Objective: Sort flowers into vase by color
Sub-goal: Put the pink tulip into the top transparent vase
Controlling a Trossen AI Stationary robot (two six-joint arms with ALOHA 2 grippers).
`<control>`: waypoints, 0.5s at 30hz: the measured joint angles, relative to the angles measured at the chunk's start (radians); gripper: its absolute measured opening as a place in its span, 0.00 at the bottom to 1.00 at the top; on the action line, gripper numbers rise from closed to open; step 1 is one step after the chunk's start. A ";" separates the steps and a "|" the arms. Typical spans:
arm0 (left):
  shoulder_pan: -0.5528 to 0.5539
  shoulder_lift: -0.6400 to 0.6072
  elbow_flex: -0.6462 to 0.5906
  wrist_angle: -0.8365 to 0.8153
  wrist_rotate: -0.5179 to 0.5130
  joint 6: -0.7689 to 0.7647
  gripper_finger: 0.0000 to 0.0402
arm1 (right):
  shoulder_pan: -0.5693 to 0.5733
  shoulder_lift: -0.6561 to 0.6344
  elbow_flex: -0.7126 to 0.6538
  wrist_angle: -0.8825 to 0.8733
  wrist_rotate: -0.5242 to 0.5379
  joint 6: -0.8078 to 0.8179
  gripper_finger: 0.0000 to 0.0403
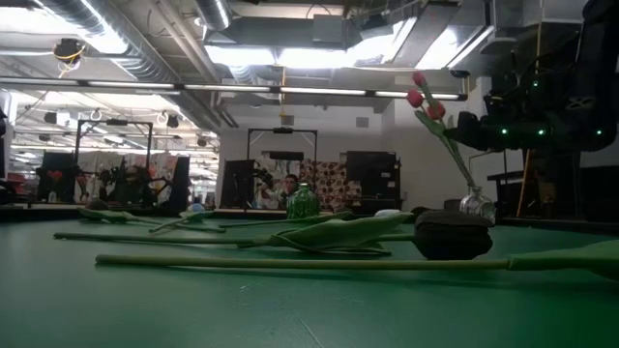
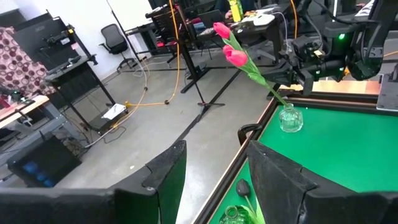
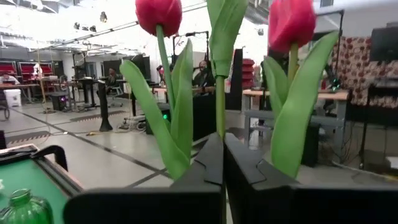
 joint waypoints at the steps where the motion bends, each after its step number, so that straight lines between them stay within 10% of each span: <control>1: 0.000 0.000 0.000 0.000 0.000 0.000 0.42 | 0.000 0.000 0.004 0.001 -0.003 0.014 0.00; 15: 0.000 0.000 0.000 0.003 0.000 0.007 0.42 | 0.000 0.000 0.000 -0.053 0.047 0.148 0.00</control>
